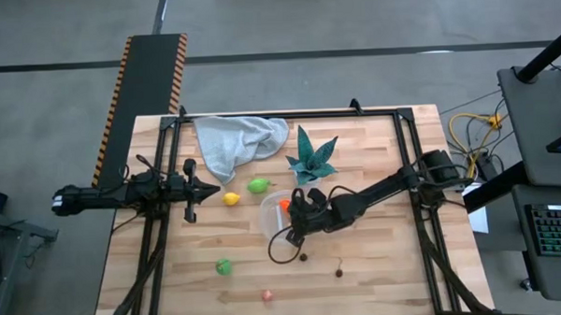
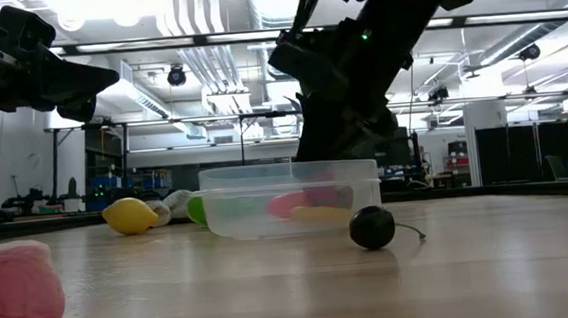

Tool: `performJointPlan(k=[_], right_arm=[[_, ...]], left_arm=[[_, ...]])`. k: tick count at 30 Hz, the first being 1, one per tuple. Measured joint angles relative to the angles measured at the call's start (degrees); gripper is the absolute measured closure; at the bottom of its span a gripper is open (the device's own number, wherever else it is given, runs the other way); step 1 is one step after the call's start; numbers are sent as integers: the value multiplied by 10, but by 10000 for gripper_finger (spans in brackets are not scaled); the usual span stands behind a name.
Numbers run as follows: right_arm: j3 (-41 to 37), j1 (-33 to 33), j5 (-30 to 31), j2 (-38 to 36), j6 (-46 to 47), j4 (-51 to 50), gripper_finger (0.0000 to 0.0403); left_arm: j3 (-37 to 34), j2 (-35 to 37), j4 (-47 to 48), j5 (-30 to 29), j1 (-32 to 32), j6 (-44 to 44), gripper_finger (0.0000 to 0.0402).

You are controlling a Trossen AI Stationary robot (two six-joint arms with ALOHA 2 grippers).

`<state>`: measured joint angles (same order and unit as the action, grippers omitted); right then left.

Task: Pick and placing Produce into tupperware
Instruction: Put the strawberry into the transparent bin, then put the black cherry into the transparent bin

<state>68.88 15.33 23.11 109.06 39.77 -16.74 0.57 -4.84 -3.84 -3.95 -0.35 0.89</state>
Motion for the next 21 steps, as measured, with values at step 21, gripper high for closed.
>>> performJointPlan(k=[21], right_arm=[[91, 62, -55, -22, -54, -72, 251]], left_arm=[[0, 0, 1, 0, 0, 0, 402]])
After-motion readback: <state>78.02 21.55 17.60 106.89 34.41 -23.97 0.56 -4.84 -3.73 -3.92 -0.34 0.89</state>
